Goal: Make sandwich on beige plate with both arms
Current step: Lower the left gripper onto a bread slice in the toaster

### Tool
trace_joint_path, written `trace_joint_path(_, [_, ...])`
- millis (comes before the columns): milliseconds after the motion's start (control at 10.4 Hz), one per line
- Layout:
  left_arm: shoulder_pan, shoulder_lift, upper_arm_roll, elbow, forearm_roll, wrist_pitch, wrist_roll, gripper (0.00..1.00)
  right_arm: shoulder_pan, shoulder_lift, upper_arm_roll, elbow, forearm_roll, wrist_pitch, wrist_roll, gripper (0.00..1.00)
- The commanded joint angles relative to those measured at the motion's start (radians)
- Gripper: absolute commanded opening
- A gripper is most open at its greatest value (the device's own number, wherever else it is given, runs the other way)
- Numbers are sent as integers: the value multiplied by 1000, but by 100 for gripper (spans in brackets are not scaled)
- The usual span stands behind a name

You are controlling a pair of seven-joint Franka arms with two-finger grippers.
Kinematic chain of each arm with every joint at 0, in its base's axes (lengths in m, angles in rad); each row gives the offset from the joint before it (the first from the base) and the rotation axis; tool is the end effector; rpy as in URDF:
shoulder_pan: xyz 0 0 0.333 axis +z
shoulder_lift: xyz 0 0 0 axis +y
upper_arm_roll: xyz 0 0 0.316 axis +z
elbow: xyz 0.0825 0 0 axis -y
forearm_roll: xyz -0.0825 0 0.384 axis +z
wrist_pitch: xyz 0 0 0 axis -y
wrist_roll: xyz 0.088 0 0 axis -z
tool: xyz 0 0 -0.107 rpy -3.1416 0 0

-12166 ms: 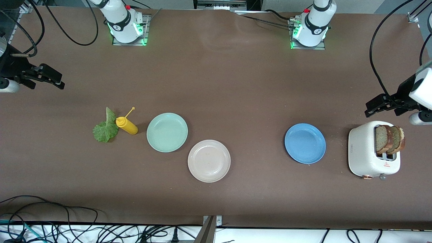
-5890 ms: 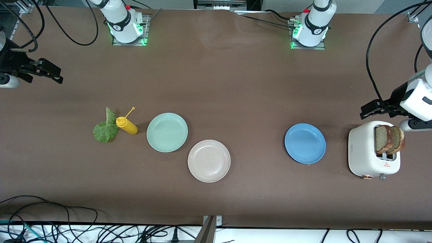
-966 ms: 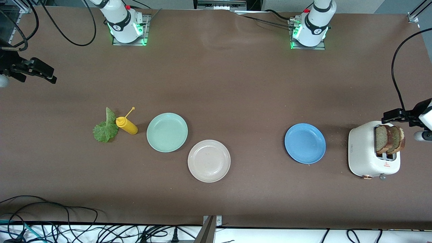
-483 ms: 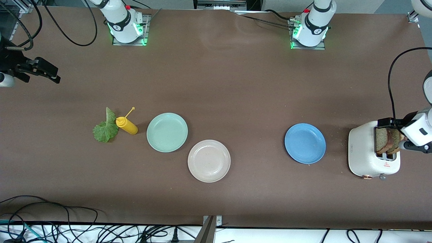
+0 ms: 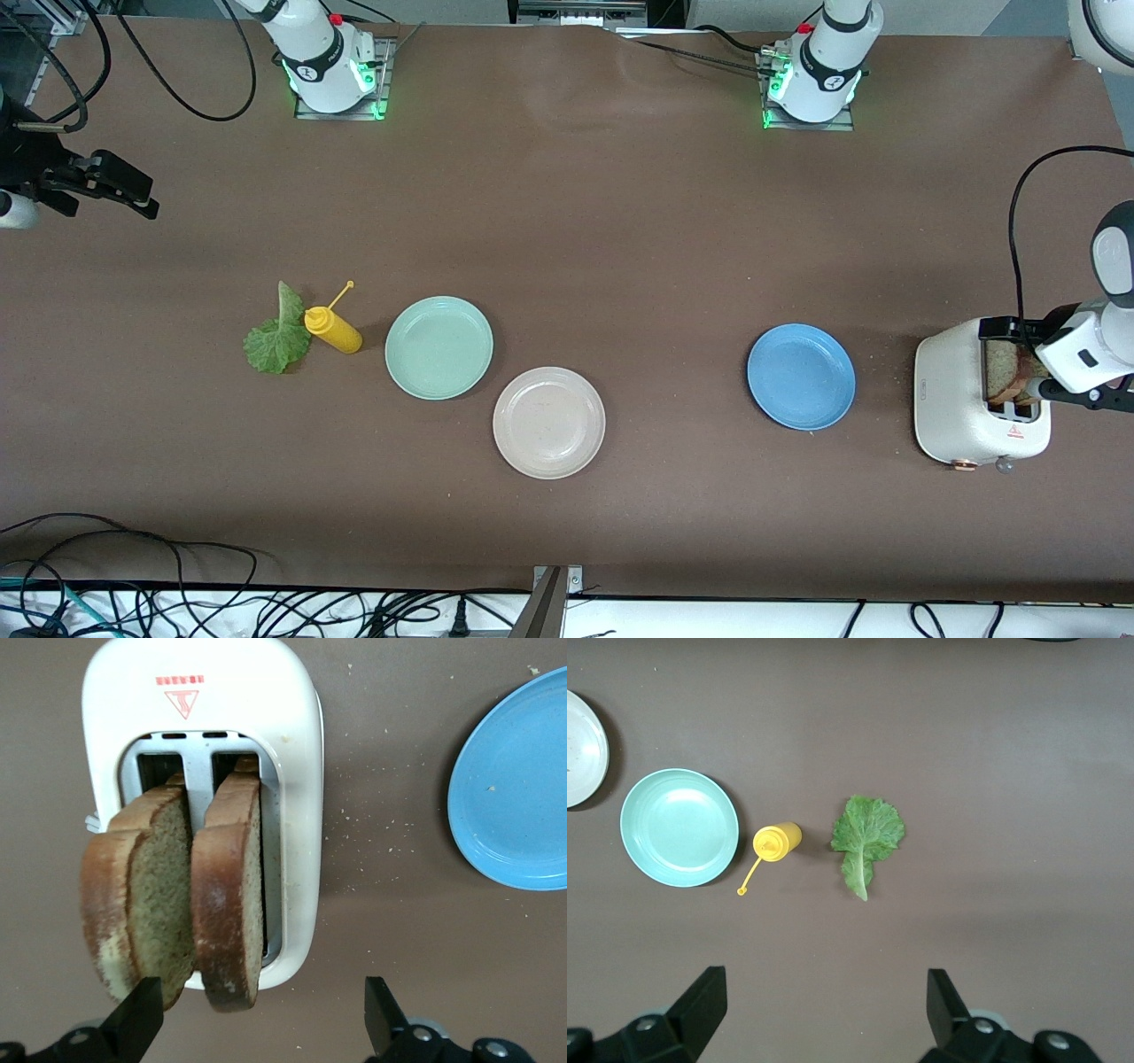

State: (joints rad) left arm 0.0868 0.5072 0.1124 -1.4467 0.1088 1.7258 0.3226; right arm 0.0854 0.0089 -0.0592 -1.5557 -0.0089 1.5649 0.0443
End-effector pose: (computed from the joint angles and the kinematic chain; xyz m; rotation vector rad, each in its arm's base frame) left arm 0.6613 0.1314 0.3808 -3.0091 0.2417 0.3932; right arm 0.5566 0.0138 0.6262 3.1320 -0.0284 0.0010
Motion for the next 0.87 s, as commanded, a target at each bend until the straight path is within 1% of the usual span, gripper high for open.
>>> trace_joint_path(0, [2, 13, -5, 22, 2, 14, 21, 100, 2, 5, -2, 22, 9, -19, 9, 100])
trace_joint_path(97, [2, 22, -5, 22, 2, 18, 21, 99, 2, 5, -2, 22, 10, -19, 8, 100])
trace_joint_path(193, [2, 25, -5, 22, 2, 29, 21, 88, 2, 5, -2, 22, 10, -19, 8, 100])
trace_joint_path(290, [2, 25, -5, 22, 3, 47, 22, 70, 2, 5, -2, 22, 10, -19, 11, 100])
trace_joint_path(386, [2, 25, -5, 22, 3, 52, 21, 44, 2, 5, -1, 22, 9, -19, 11, 100])
trace_joint_path(483, [4, 25, -5, 23, 3, 52, 21, 21, 2, 5, 1, 22, 9, -19, 11, 100])
trace_joint_path(579, [4, 25, -3, 23, 3, 54, 22, 4, 2, 5, -1, 22, 10, -19, 9, 100])
trace_joint_path(676, [4, 24, -3, 25, 5, 57, 23, 0, 4, 5, -1, 22, 10, -19, 11, 100])
trace_joint_path(772, [4, 24, -3, 37, 5, 61, 23, 0, 2, 5, -1, 22, 10, -19, 11, 100])
